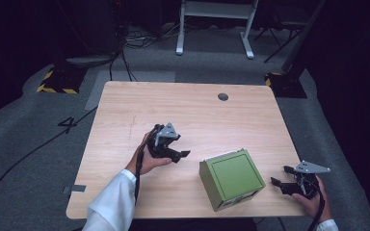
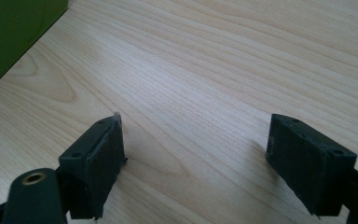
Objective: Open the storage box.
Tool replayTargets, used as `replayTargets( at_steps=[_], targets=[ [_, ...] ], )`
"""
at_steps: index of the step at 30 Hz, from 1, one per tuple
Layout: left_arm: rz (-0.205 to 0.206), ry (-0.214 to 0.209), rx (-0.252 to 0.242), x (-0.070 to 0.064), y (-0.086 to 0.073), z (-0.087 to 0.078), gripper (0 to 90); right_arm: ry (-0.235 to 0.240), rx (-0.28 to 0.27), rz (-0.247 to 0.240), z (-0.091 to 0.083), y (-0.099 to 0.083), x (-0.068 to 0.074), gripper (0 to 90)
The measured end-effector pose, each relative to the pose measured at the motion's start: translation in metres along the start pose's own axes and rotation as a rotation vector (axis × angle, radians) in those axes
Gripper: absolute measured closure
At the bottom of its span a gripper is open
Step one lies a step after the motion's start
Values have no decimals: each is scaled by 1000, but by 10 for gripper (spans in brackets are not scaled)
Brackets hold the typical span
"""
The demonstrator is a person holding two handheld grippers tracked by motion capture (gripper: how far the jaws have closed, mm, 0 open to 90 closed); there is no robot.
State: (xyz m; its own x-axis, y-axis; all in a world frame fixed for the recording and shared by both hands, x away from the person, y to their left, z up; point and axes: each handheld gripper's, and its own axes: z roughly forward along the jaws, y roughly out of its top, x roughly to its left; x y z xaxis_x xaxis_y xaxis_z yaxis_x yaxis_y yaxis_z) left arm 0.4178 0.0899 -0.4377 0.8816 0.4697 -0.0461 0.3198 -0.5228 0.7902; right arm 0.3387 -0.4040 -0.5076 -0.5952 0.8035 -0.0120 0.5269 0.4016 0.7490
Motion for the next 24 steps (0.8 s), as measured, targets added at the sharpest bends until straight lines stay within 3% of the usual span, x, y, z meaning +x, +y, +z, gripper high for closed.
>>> replayTargets(
  at_steps=[1,3,4,6,10,14,19,22,24],
  targets=[
    [4,-26,0,0,8,7,260,0,0,0,0,0,0,191],
    [17,-30,3,-1,13,11,276,0,0,0,0,0,0,191],
    [43,-41,26,-2,21,19,287,0,0,0,0,0,0,191],
    [49,-72,32,-3,27,26,287,0,0,0,0,0,0,191],
    [57,-93,46,-4,37,38,288,1,0,-1,0,0,0,191],
    [77,-95,67,-5,43,47,316,1,0,-1,0,0,0,191],
    [85,-143,93,-7,50,64,333,0,0,-1,0,0,0,191],
    [116,-154,150,-11,53,76,334,0,-1,-3,0,0,0,192],
    [119,-153,145,-12,54,79,371,-2,-1,-5,0,0,0,193]
  ],
)
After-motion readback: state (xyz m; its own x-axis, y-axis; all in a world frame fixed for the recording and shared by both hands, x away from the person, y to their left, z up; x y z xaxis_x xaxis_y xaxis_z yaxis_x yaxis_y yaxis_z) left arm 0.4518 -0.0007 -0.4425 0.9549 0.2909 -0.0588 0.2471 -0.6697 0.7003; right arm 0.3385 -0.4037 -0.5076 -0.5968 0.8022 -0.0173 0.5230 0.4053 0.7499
